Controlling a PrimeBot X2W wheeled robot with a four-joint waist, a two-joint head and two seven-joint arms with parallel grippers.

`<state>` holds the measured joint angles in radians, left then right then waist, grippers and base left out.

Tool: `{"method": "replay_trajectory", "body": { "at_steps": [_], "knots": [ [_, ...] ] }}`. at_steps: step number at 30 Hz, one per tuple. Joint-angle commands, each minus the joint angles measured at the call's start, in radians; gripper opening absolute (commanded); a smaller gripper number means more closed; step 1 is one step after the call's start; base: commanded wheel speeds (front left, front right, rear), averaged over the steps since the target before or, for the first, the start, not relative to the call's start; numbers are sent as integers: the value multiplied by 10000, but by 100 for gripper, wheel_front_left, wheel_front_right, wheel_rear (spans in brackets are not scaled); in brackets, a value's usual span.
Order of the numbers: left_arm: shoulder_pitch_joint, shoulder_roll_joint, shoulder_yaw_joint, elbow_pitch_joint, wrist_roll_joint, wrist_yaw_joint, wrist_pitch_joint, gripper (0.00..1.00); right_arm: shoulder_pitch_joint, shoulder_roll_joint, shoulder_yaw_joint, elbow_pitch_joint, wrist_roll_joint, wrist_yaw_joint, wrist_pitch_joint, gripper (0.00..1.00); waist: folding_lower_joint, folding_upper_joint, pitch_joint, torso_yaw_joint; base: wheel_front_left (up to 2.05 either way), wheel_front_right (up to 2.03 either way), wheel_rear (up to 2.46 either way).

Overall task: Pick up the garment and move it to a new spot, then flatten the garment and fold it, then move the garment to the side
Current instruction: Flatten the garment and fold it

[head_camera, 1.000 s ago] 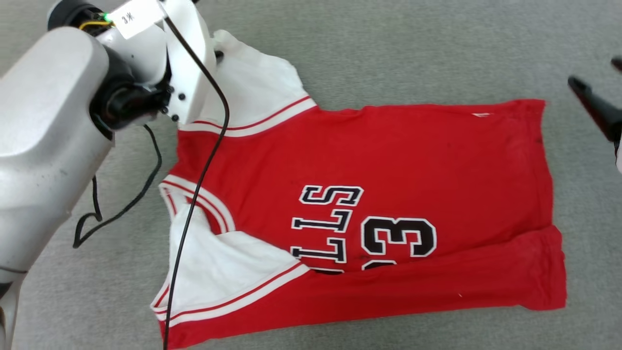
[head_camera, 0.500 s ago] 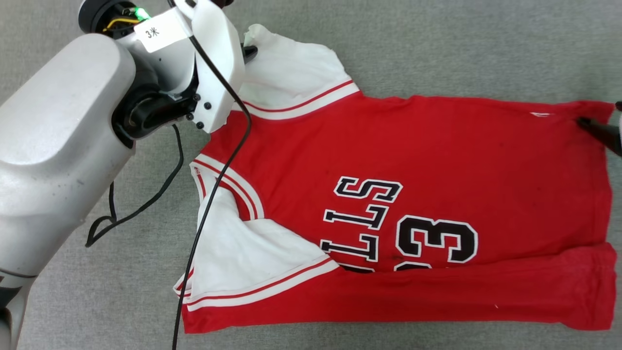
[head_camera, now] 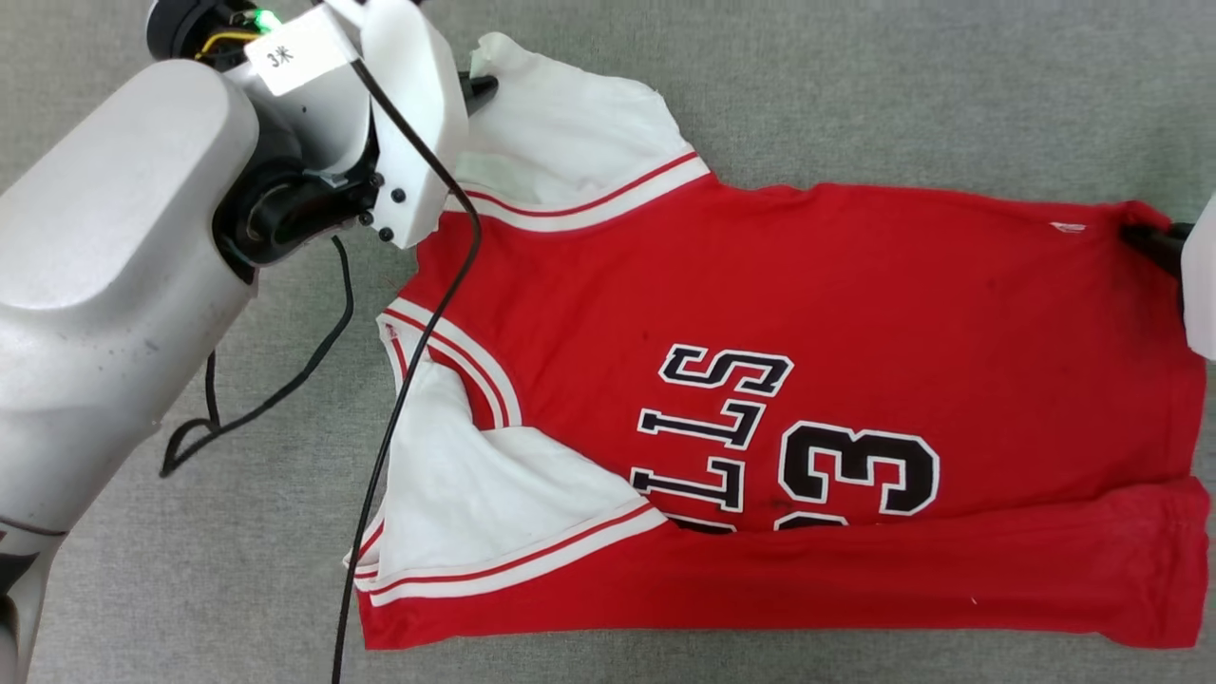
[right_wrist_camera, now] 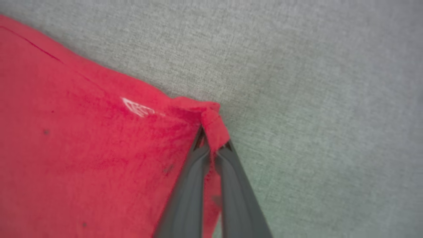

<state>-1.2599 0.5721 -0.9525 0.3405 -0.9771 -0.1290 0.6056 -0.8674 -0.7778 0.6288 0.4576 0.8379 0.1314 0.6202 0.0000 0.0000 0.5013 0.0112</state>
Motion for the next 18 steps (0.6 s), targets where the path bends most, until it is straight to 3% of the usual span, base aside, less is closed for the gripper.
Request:
{"method": "replay_trajectory", "body": {
  "at_steps": [1, 12, 18],
  "knots": [
    [113, 32, 21, 34, -63, -10, -103, 0, 18, 76, 96, 157, 37, -16, -152, 0, 0, 0, -227, -70, 0, 0, 0],
    [1834, 827, -380, -362, -537, -4, -970, 0, 1193, -272, 748, -300, 413, -14, -2243, 0, 0, 0, -2059, -259, 0, 0, 0],
    [3361, 1432, -552, -1234, -761, 399, -1455, 0, 2418, -532, 749, -818, 637, -14, -3133, 0, 0, 0, -2805, -240, 0, 0, 0]
  ]
}}
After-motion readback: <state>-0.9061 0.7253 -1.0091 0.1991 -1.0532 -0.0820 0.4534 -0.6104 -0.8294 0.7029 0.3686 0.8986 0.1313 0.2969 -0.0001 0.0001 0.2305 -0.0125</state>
